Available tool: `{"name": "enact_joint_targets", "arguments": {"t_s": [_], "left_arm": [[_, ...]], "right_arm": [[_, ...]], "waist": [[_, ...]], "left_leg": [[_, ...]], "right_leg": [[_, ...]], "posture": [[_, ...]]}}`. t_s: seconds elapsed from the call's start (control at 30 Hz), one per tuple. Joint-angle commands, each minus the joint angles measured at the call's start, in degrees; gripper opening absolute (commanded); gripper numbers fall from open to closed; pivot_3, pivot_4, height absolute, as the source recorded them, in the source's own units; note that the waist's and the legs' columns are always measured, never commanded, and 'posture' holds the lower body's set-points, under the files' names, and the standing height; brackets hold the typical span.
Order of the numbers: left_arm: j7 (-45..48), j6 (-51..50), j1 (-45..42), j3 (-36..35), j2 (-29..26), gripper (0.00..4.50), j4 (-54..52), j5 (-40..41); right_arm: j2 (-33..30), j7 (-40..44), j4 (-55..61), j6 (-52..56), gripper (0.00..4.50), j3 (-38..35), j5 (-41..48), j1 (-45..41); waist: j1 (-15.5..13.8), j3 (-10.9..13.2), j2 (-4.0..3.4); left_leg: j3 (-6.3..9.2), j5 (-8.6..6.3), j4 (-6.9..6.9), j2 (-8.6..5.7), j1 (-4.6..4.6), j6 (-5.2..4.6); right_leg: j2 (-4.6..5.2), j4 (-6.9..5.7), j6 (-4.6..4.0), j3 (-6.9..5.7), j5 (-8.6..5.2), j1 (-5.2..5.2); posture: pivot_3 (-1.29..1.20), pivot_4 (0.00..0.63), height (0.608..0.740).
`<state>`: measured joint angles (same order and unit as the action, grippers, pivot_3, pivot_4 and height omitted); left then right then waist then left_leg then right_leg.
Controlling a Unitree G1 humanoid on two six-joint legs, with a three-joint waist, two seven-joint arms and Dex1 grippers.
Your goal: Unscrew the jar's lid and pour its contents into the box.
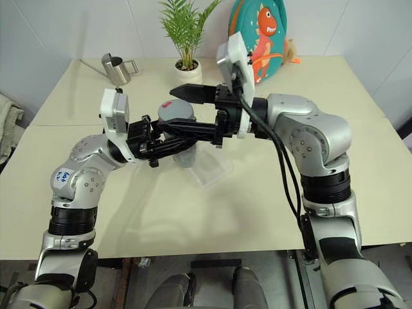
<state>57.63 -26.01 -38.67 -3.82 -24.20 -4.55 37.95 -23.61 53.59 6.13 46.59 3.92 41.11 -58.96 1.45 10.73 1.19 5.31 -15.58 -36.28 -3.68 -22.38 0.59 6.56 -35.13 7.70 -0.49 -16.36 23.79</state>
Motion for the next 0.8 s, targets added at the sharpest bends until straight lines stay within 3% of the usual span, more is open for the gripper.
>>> {"name": "enact_joint_targets", "arguments": {"t_s": [0.03, 0.8], "left_arm": [[0.1, 0.6, -0.7, 0.1, 0.2, 2.35, -2.0, 0.6], [0.3, 0.0, 0.3, 0.2, -1.2, 2.35, -2.7, 0.8]], "right_arm": [[1.1, -0.7, -0.3, -2.2, 4.48, 0.2, -1.8, -2.1], [-3.1, 4.8, 0.1, -1.8, 4.48, -2.0, -0.6, 1.8]], "waist": [[0.0, 0.0, 0.00], [0.0, 0.0, 0.00]], "left_leg": [[0.00, 0.00, 0.00, 0.00, 0.00, 0.00], [0.00, 0.00, 0.01, 0.00, 0.00, -0.01]], "right_leg": [[0.00, -0.01, 0.00, 0.00, 0.00, 0.01], [0.00, 0.00, 0.00, 0.00, 0.00, 0.01]], "posture": [[0.00, 0.150, 0.740], [0.00, 0.150, 0.740]]}}
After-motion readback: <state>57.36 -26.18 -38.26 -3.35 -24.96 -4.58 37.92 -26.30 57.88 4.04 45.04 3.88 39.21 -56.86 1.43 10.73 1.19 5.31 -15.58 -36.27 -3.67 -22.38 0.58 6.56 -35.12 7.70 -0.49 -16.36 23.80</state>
